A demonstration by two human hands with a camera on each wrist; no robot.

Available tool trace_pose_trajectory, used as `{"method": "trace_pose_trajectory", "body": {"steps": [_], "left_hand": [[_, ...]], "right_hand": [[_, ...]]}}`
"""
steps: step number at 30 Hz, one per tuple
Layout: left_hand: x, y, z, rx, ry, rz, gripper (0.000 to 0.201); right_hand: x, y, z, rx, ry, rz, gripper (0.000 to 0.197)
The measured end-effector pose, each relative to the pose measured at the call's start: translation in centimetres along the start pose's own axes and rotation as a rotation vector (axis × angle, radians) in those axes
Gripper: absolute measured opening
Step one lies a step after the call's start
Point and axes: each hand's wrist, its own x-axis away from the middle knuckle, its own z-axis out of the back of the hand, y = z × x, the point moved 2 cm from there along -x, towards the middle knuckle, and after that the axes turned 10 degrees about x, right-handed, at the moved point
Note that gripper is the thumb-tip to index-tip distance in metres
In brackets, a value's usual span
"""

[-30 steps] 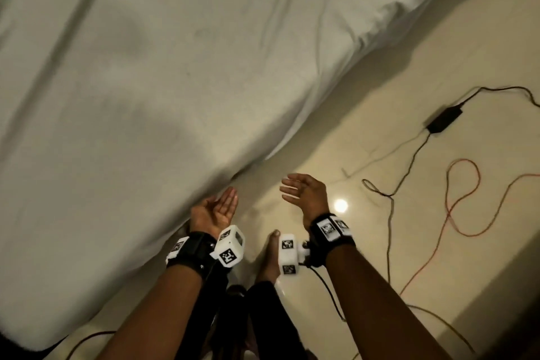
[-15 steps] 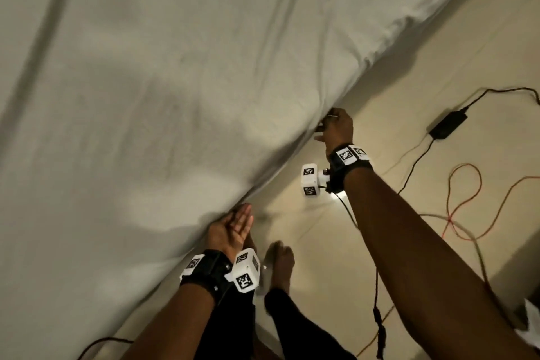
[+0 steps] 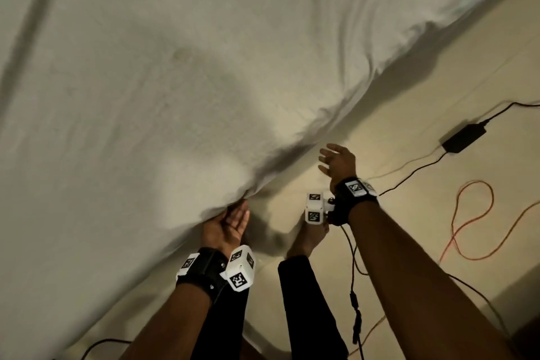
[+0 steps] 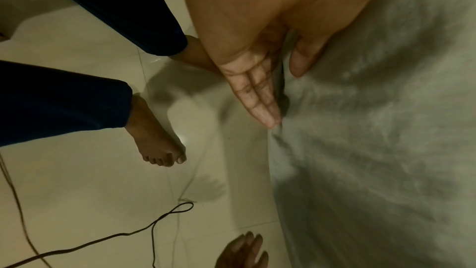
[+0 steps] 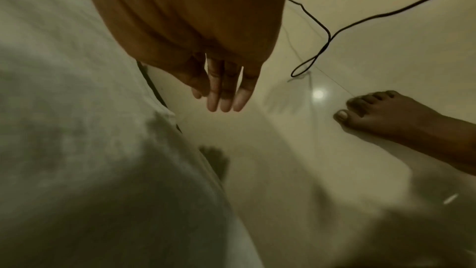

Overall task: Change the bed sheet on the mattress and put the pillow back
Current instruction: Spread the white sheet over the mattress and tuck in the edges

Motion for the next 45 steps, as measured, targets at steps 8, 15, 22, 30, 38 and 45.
{"method": "trace_pose_trajectory", "body": {"steps": [8, 15, 22, 30, 38, 45], "left_hand": [[-2.5, -0.9, -0.1, 0.038, 0.053, -0.037, 0.037], [-2.9, -1.0, 0.9, 0.022, 0.083, -0.043, 0.039], [-1.8, -2.1, 0.3, -0.255, 0.122, 0.041, 0.045], [0.3, -0.6, 1.8, 0.235, -0.008, -0.082, 0.031], [-2.1, -0.5, 1.2, 0.566, -0.178, -0.126, 0.052], [-3.4, -1.4, -0.2, 0.676, -0.453, -0.054, 0.053]], "right_hand": [[-0.7, 5.6, -6.3, 0.324, -0.46, -0.12, 0.023], [1.8, 7.8, -6.9, 0.031, -0.342, -0.14, 0.046], [0.9, 7.7, -2.7, 0.626, 0.125, -0.14, 0.056], [10.7, 7.7, -8.9, -0.153, -0.349, -0.215, 0.03], [10.2, 8.4, -9.7, -0.488, -0.353, -0.271, 0.055], [8.4, 5.9, -10.3, -0.558, -0.431, -0.115, 0.081]]}}
